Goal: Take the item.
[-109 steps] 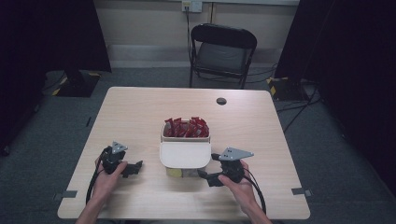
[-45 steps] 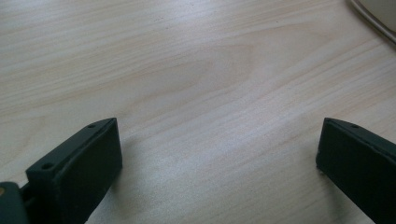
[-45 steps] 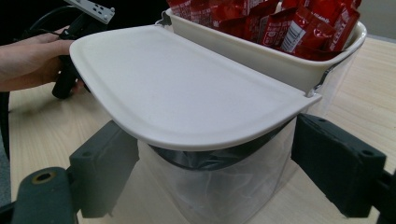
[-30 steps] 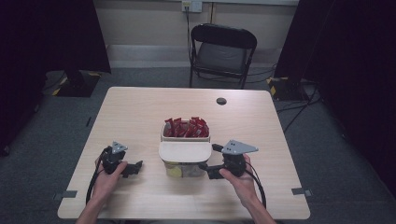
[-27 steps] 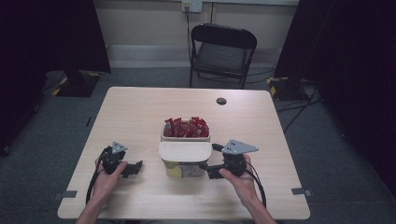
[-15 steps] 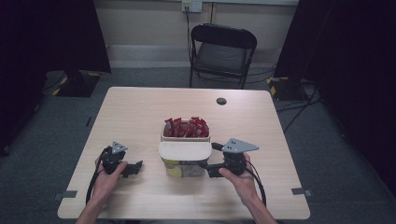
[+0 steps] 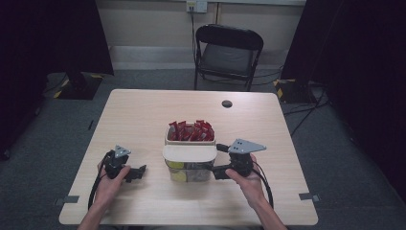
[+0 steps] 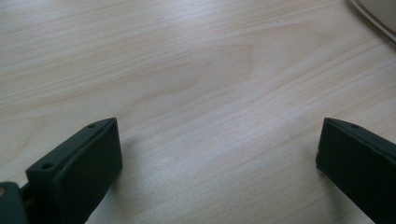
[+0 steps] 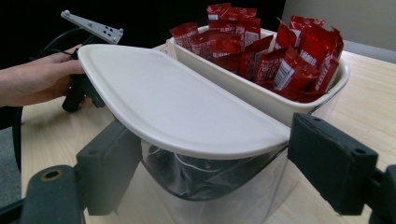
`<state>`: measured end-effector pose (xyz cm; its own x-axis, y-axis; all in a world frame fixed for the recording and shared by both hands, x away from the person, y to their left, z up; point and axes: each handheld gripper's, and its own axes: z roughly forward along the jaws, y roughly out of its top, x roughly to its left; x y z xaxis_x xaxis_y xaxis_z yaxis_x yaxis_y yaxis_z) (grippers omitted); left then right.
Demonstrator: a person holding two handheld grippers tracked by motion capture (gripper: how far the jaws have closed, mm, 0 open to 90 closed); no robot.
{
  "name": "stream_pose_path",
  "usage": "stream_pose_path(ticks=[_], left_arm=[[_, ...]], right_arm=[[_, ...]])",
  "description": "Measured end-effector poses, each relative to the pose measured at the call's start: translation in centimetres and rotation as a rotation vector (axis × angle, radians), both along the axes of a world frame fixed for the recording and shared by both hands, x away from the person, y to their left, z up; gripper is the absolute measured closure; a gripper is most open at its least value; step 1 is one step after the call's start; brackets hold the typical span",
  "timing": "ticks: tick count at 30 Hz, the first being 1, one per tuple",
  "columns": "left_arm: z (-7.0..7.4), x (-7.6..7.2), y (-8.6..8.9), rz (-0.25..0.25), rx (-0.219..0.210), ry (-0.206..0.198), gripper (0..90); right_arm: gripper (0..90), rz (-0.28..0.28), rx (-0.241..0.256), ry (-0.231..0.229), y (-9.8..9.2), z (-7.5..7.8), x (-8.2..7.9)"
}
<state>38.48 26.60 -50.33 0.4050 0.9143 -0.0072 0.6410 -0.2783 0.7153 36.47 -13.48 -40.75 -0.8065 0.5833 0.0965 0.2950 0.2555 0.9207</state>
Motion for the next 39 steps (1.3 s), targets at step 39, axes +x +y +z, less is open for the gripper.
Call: stream_pose_path(ticks=[39], left_arm=[[0.0, 0.0, 0.0, 0.0, 0.0, 0.0, 0.0]], right_arm=[[23.5, 0.005, 0.001, -0.001, 0.4, 0.9, 0.5]])
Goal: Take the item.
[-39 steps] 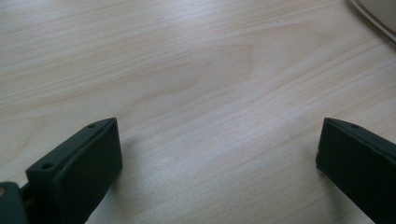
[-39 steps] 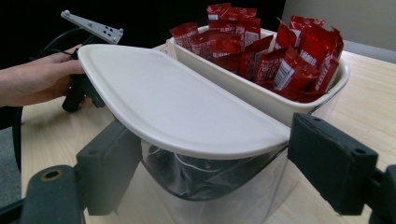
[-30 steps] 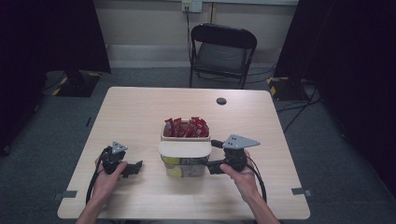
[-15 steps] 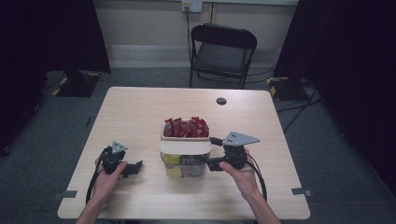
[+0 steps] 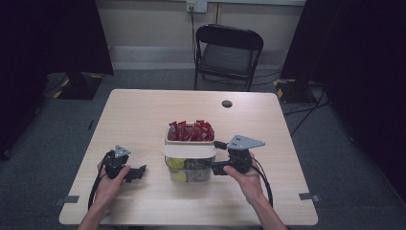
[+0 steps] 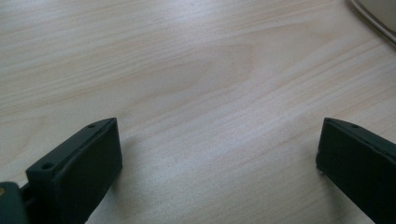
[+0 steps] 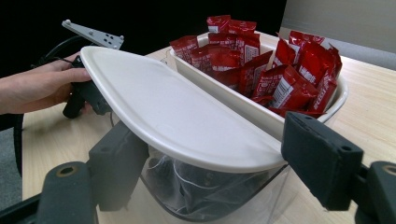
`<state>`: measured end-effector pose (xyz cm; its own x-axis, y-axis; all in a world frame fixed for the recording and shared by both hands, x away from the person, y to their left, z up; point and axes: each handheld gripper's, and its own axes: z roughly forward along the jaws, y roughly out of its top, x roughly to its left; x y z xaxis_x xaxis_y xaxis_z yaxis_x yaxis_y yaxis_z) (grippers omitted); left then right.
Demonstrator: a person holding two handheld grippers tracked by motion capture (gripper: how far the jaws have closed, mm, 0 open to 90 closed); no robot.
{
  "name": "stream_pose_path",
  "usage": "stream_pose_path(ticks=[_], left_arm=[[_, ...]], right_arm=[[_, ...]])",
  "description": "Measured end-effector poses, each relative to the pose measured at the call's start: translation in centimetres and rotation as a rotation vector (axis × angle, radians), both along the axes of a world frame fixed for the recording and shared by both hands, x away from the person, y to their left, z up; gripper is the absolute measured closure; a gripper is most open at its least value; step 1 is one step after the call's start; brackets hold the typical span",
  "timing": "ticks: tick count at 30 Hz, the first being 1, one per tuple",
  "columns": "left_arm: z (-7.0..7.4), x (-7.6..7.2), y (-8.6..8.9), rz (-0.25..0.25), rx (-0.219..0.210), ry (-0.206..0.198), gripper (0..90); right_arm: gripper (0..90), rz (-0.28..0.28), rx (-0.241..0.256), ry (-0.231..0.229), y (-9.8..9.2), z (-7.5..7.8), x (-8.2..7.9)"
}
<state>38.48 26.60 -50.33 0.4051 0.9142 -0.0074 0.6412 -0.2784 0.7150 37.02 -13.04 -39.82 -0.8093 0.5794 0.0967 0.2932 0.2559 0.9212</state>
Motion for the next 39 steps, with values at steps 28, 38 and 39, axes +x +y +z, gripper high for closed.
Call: stream_pose_path(ticks=[28, 38, 39], left_arm=[[0.0, 0.0, 0.0, 0.0, 0.001, 0.0, 0.0], [0.0, 0.0, 0.0, 0.0, 0.0, 0.0, 0.0], [0.0, 0.0, 0.0, 0.0, 0.001, 0.0, 0.0]], right_arm=[[34.5, 0.023, 0.032, 0.008, 0.4, 0.57, 0.59], [39.2, 0.038, 0.039, 0.016, 0.32, 0.7, 0.86], [40.9, 0.037, 0.045, 0.02, 0.35, 0.85, 0.95]])
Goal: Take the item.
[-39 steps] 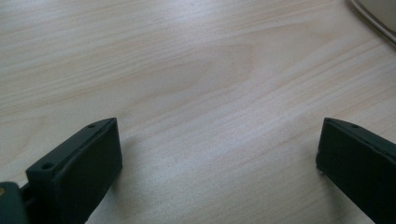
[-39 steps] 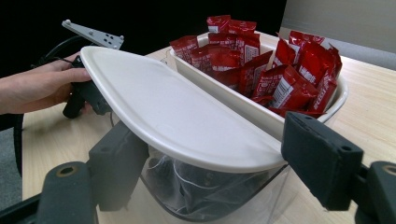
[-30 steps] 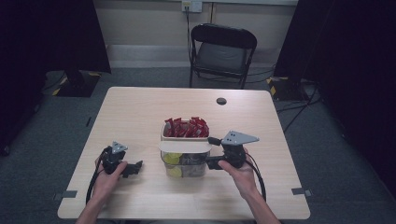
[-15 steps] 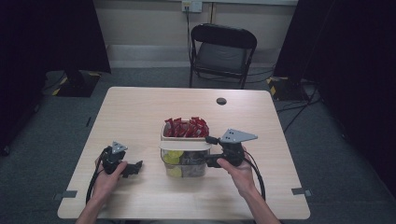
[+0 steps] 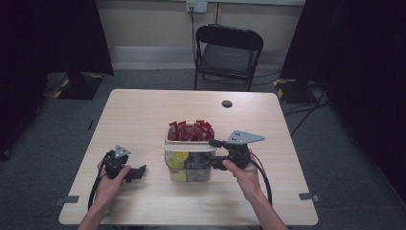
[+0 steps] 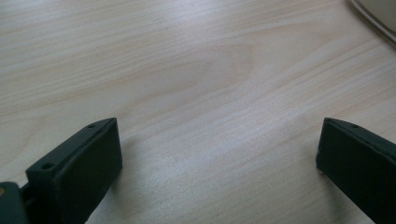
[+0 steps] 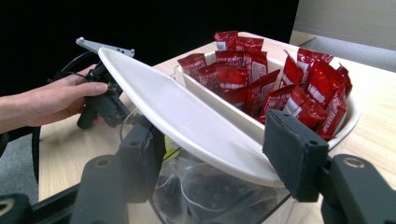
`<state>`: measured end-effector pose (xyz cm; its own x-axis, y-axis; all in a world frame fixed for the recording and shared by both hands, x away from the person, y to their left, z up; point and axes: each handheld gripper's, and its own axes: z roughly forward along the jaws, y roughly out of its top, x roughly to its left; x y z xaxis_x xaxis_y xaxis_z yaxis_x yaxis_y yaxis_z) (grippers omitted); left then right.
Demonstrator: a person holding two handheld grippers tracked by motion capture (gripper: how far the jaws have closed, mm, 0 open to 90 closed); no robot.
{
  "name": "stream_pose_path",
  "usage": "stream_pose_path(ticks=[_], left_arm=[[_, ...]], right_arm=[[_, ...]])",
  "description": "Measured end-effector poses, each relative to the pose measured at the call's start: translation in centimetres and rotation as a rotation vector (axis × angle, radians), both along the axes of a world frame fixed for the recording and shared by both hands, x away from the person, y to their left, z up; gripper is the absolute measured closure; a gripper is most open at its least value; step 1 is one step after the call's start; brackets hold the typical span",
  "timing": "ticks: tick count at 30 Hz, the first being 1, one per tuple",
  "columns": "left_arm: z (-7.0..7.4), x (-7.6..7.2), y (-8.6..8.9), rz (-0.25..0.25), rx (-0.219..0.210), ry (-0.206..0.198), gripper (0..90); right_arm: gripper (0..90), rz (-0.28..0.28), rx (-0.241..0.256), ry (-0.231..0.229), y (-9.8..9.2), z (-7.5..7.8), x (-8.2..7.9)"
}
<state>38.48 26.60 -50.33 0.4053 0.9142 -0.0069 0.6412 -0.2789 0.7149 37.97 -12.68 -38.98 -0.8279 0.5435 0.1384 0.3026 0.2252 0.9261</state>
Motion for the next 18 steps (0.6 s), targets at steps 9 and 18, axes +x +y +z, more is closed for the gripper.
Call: stream_pose_path(ticks=[9, 18], left_arm=[[0.01, -0.01, 0.0, 0.001, 0.001, 0.0, 0.0], [0.0, 0.0, 0.0, 0.0, 0.0, 0.0, 0.0]], right_arm=[[41.9, 0.005, 0.01, -0.001, 0.32, 0.28, 0.14], [41.9, 0.004, 0.009, -0.002, 0.32, 0.27, 0.11]])
